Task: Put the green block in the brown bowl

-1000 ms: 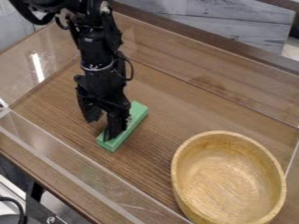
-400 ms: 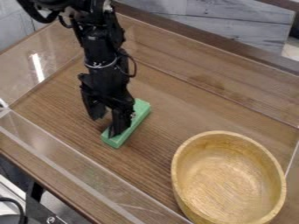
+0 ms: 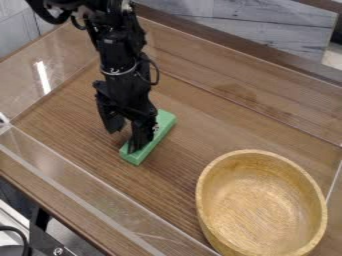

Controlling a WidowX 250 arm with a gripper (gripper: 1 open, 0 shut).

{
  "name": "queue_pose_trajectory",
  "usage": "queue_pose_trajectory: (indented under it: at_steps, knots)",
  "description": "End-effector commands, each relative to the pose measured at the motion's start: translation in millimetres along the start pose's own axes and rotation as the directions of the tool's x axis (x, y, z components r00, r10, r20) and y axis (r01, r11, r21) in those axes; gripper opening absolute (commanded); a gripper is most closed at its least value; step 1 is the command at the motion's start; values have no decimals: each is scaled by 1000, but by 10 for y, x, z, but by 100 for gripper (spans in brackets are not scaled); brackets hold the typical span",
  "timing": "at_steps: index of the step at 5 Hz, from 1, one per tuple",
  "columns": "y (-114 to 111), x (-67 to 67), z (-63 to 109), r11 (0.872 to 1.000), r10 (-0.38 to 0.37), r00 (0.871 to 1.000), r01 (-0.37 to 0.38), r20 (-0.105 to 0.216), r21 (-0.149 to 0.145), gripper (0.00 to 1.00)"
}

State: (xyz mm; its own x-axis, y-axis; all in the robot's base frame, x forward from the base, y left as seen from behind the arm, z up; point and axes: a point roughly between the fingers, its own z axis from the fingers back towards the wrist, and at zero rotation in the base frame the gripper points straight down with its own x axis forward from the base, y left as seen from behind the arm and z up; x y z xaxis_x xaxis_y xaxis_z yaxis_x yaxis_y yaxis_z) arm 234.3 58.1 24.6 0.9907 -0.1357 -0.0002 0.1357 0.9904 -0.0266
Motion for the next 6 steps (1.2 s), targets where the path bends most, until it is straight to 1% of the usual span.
queue_pose_trajectory:
  at_steps: [1,4,6]
  knots:
    - [-10,47,-143,1000,18,1000,-18,-1,0,100]
    - [-20,67,-251,999,37,999,-37,-14,-14,100]
    - [-24,79,-292,998,51,998,-52,-25,-24,100]
